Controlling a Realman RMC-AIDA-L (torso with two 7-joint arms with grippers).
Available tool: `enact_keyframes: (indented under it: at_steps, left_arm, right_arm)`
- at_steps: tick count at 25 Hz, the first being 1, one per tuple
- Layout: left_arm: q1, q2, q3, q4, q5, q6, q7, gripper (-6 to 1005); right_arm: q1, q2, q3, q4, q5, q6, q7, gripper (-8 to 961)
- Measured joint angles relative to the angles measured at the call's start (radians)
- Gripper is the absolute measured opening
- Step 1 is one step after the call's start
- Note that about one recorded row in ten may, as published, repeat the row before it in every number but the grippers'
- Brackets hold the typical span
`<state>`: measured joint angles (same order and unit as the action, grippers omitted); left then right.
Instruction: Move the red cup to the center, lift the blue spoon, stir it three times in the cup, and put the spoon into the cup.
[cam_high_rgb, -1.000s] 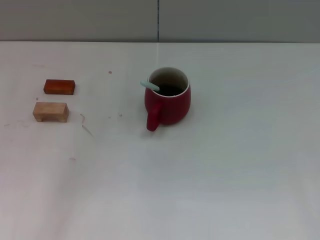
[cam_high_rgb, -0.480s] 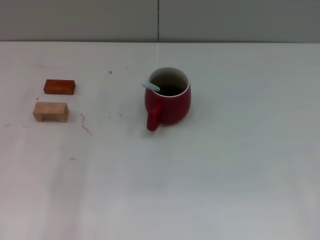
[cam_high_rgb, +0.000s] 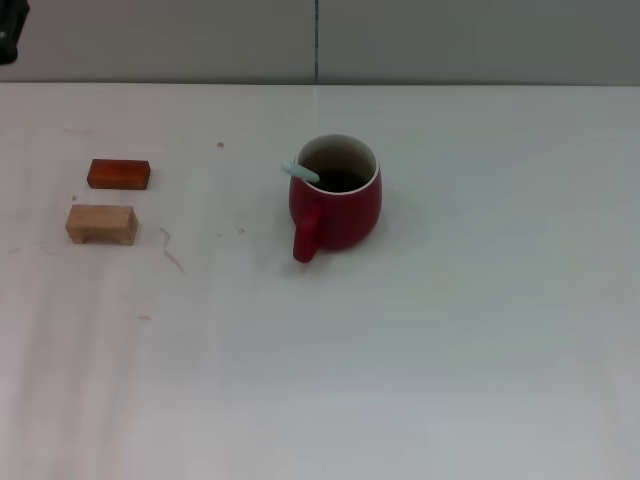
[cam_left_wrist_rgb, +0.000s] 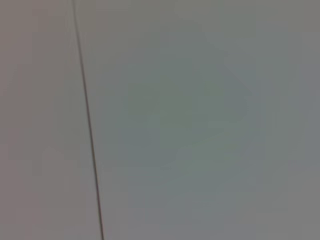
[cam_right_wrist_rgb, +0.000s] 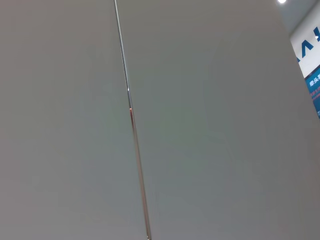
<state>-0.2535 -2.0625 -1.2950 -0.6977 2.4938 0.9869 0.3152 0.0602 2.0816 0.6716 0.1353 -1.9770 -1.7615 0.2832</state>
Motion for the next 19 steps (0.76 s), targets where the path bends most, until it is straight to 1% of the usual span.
enact_keyframes:
  at_steps: [2, 5, 6, 7, 8, 9, 11, 13, 19]
  left_arm:
    - [-0.016, 0.0, 0.004, 0.076, 0.001, 0.01, -0.08, 849]
    - [-0.031, 0.002, 0.005, 0.161, 0.004, 0.025, -0.182, 849]
    - [-0.049, 0.001, 0.004, 0.233, 0.01, 0.068, -0.219, 849]
    - [-0.049, 0.001, 0.004, 0.233, 0.01, 0.068, -0.219, 849]
    - [-0.065, -0.001, 0.005, 0.284, 0.016, 0.108, -0.221, 849]
    - [-0.065, -0.001, 0.005, 0.284, 0.016, 0.108, -0.221, 849]
    - [-0.085, -0.004, 0.007, 0.34, 0.022, 0.145, -0.218, 849]
    - [-0.09, -0.004, 0.019, 0.368, 0.023, 0.181, -0.219, 849]
    - [-0.073, -0.004, 0.039, 0.383, 0.024, 0.219, -0.219, 849]
  right_arm:
    - [0.0, 0.0, 0.001, -0.001, 0.0, -0.001, -0.01, 813]
    - [-0.002, 0.001, 0.01, -0.001, 0.001, -0.002, -0.043, 813]
    - [-0.003, 0.002, 0.012, -0.001, 0.001, -0.002, -0.047, 813]
    - [-0.003, 0.002, 0.012, -0.001, 0.001, -0.002, -0.047, 813]
    - [-0.005, 0.003, 0.02, 0.001, 0.001, -0.002, -0.048, 813]
    - [-0.005, 0.003, 0.02, 0.001, 0.001, -0.002, -0.048, 813]
    - [-0.006, 0.003, 0.029, 0.003, 0.002, 0.0, -0.049, 813]
    - [-0.006, 0.005, 0.037, 0.004, 0.002, 0.002, -0.05, 813]
    - [-0.007, 0.005, 0.042, 0.003, 0.003, 0.004, -0.05, 813]
